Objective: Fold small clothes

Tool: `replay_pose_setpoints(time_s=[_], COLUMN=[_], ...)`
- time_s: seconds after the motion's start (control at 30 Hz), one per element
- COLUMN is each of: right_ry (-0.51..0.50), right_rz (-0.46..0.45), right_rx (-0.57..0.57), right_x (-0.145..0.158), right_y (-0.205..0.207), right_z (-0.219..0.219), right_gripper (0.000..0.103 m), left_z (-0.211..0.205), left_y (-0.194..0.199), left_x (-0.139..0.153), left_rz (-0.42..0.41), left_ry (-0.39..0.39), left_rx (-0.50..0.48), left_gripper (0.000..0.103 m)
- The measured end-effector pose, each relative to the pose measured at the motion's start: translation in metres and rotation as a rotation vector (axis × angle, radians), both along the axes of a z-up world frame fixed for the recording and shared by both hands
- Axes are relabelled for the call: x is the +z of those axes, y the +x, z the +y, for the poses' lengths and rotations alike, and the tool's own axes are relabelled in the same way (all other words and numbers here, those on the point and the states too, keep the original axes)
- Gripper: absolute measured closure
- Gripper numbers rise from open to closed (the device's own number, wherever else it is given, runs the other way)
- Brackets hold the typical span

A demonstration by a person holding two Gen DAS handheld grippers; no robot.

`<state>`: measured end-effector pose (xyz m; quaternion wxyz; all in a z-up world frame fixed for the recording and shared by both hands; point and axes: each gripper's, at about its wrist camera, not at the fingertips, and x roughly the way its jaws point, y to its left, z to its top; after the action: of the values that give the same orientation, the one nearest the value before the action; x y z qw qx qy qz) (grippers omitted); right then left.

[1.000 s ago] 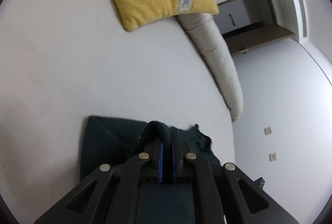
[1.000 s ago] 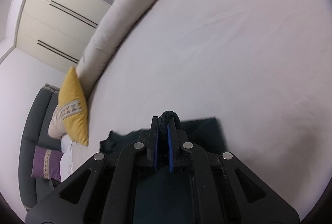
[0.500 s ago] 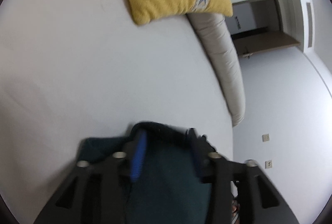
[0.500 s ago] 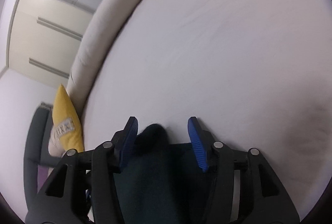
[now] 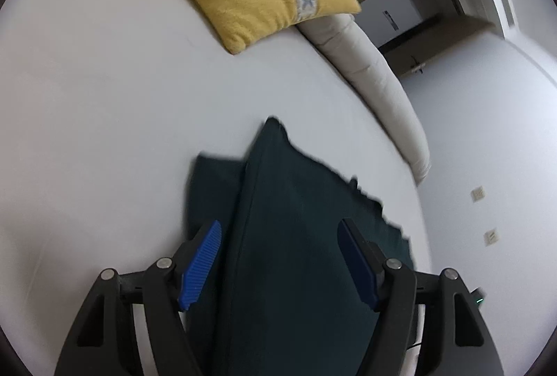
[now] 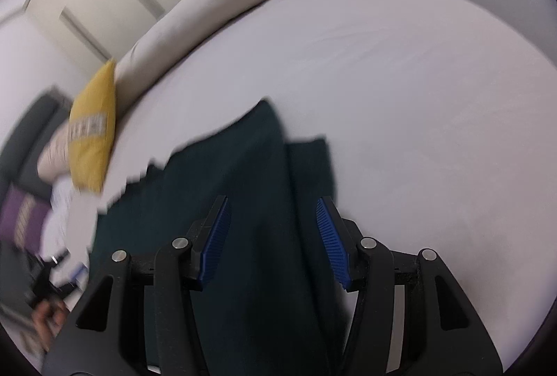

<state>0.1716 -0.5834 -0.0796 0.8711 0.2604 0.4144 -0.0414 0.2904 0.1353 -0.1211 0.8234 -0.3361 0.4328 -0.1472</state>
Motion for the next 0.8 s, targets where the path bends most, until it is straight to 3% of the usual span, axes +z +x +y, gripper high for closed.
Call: replay_pose_setpoints(time_s=[0.07, 0.23, 0.3, 0.43, 0.63, 0.8], right_ry=[-0.083, -0.162, -0.181, -0.176, -0.211, -0.285], right_rz=[0.001, -0.014, -0.010, 0.029, 0.058, 0.053], right_rx=[0.029, 0.053, 0.056, 0.084, 0.098, 0.104], right_x=[0.004, 0.011, 0.010, -0.001, -0.009, -0.001], right_y=[-0.017, -0.063, -0.072, -0.095, -0.099, -0.103], right_z=[0.016, 0.033, 0.038, 0.022, 0.027, 0.036], right_gripper=[0.053, 0.053, 0.055, 0.063, 0.075, 0.095], left_z=[-0.002, -0.014, -0.019, -0.021, -0.023, -0.019], left_y=[-0.022, -0.051, -0.055, -0.058, -0.059, -0.060], left_x=[0.002, 0.002, -0.003, -0.009, -0.017, -0.019], left_rz=[-0.017, -0.046, -0.049, -0.057, -0.069, -0.059], left_ry=[0.032, 0.138, 0.191, 0.222, 0.281, 0.303], left_rx=[-0.004, -0.042, -0.049, -0.052, -0.062, -0.047], left_gripper=[0.032, 0.032, 0.032, 0.033, 0.051, 0.073])
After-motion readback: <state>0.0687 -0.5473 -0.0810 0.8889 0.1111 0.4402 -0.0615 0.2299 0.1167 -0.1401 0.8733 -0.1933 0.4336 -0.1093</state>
